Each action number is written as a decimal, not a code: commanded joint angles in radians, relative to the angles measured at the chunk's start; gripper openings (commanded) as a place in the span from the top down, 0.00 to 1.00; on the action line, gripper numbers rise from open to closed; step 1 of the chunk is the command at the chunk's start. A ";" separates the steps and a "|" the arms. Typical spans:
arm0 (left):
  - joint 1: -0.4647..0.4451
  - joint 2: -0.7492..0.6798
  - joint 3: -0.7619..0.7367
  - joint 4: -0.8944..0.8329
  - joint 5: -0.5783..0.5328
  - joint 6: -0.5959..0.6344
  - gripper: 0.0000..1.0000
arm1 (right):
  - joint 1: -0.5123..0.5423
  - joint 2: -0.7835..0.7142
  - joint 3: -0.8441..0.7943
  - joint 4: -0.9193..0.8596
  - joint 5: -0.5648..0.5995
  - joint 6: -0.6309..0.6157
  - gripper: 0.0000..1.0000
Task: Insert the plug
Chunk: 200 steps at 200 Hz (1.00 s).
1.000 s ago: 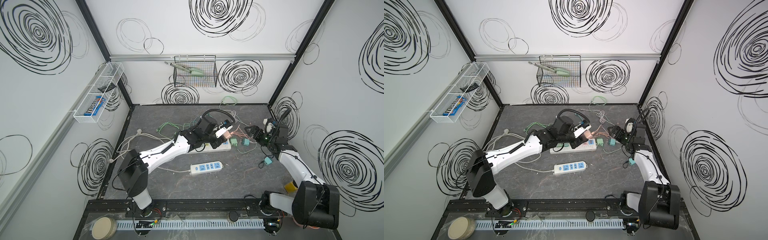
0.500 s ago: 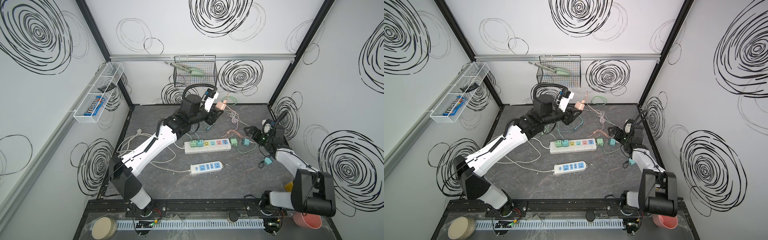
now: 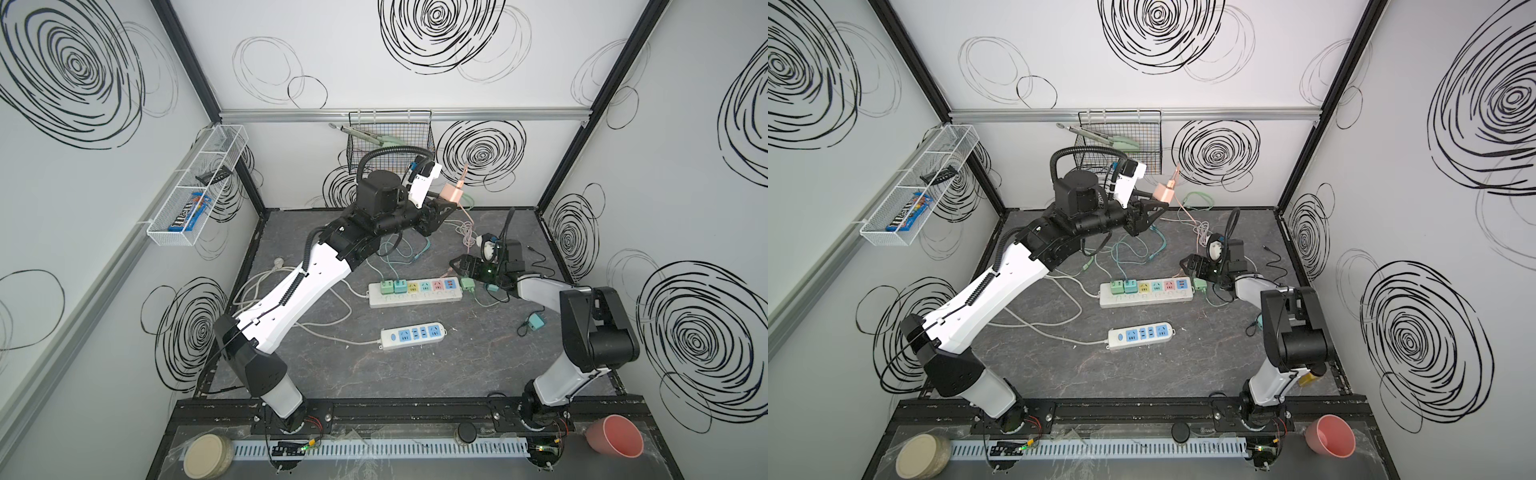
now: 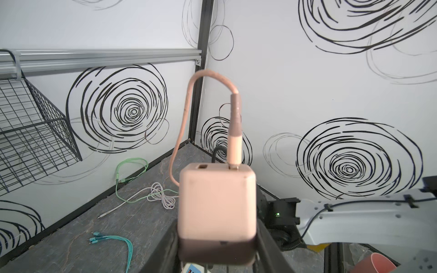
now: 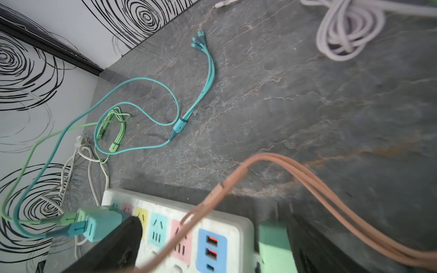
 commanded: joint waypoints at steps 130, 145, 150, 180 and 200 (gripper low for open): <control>0.013 -0.097 -0.100 0.023 -0.085 0.008 1.00 | 0.099 0.203 0.213 -0.093 0.289 0.053 0.81; 0.020 -0.108 -0.118 0.018 -0.102 0.005 1.00 | 0.090 0.160 0.222 -0.091 0.317 0.022 0.90; 0.022 -0.112 -0.124 0.017 -0.107 0.005 1.00 | 0.083 0.144 0.225 -0.090 0.324 0.012 0.93; 0.035 -0.162 -0.191 0.045 -0.116 0.005 1.00 | 0.034 0.015 0.196 -0.058 0.351 -0.043 1.00; 0.049 -0.176 -0.208 0.041 -0.114 -0.003 1.00 | -0.005 -0.058 0.192 -0.078 0.305 -0.076 1.00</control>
